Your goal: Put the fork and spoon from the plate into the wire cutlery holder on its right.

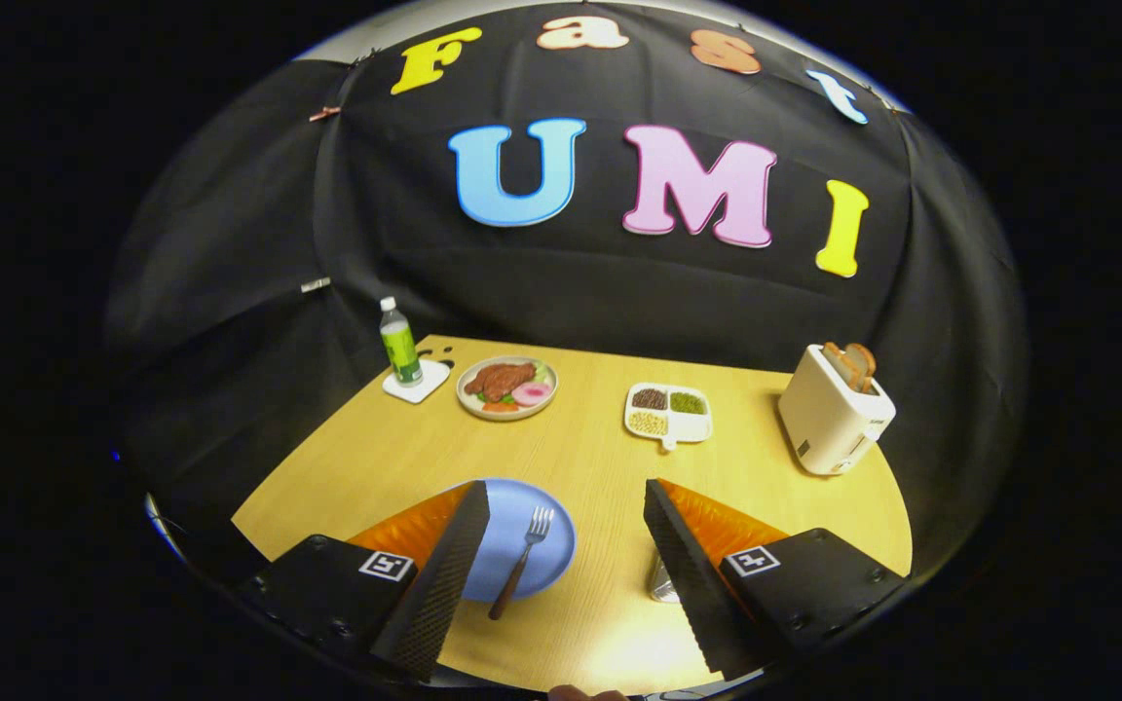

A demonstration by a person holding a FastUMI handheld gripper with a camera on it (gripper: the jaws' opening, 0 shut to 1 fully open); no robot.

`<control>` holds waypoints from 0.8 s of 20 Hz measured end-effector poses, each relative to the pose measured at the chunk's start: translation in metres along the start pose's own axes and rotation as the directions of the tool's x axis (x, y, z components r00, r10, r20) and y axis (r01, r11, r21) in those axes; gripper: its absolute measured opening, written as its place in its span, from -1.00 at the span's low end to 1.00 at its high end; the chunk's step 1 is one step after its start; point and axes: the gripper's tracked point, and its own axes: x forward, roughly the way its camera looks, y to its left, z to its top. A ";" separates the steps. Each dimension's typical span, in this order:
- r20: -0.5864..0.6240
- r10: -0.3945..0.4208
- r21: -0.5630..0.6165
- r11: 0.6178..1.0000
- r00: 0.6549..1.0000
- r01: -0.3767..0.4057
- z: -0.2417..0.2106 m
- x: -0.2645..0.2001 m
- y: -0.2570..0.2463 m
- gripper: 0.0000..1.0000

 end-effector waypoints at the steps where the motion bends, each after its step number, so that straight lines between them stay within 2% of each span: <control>1: -0.040 0.022 -0.002 1.000 0.999 -0.022 -0.013 0.009 0.008 1.00; 4: -0.113 0.082 -0.015 0.996 0.990 -0.085 -0.040 0.036 0.032 1.00; 8: -0.220 0.100 -0.069 0.991 0.970 -0.118 -0.082 0.065 0.045 1.00; 14: -0.400 0.092 -0.054 0.991 0.912 -0.124 -0.141 0.101 0.051 0.95; 16: -0.457 0.063 -0.054 0.994 0.887 -0.098 -0.156 0.110 0.044 0.83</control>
